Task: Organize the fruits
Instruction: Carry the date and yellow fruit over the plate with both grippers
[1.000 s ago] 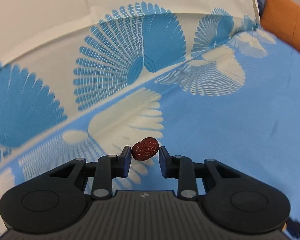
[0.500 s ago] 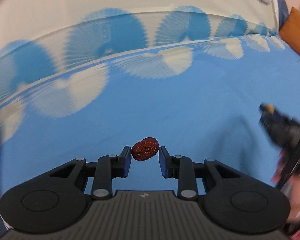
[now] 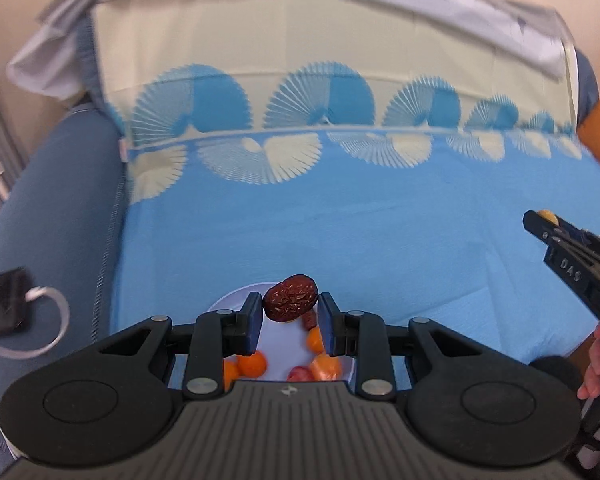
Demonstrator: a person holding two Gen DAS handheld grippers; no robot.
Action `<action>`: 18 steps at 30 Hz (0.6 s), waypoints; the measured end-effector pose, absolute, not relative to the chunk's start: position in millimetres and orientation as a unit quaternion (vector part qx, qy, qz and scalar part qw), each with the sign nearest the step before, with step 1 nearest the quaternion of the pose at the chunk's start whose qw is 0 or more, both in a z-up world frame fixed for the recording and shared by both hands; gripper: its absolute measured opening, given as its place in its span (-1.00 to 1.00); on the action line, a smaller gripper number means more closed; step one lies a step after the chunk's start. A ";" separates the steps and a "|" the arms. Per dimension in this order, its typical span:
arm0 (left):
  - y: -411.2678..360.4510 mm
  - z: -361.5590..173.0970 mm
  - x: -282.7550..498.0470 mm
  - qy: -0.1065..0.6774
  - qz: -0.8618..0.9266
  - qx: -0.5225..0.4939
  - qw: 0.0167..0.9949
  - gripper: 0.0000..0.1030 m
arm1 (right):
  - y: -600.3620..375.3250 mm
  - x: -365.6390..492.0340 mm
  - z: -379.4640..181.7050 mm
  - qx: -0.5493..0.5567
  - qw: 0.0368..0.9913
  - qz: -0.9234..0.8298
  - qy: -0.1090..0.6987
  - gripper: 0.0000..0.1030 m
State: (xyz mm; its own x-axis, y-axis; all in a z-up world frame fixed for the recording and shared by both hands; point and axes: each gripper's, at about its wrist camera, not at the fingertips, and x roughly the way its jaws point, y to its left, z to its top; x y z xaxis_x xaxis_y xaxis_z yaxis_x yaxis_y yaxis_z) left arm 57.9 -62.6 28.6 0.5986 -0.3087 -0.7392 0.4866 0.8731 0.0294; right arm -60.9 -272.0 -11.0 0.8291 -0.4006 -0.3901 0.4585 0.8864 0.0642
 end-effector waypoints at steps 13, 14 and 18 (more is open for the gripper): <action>10.3 42.0 12.2 0.372 -0.173 0.087 0.908 -0.36 | -218.2 -92.4 33.3 0.056 0.972 -0.148 0.174 -0.49; 10.6 41.7 10.7 0.377 -0.170 0.085 0.907 -0.36 | -215.4 -93.1 31.3 0.060 0.972 -0.138 0.181 -0.49; 8.7 36.0 7.4 0.387 -0.162 0.071 0.905 -0.36 | -204.9 -91.3 17.8 0.058 0.969 -0.104 0.217 -0.49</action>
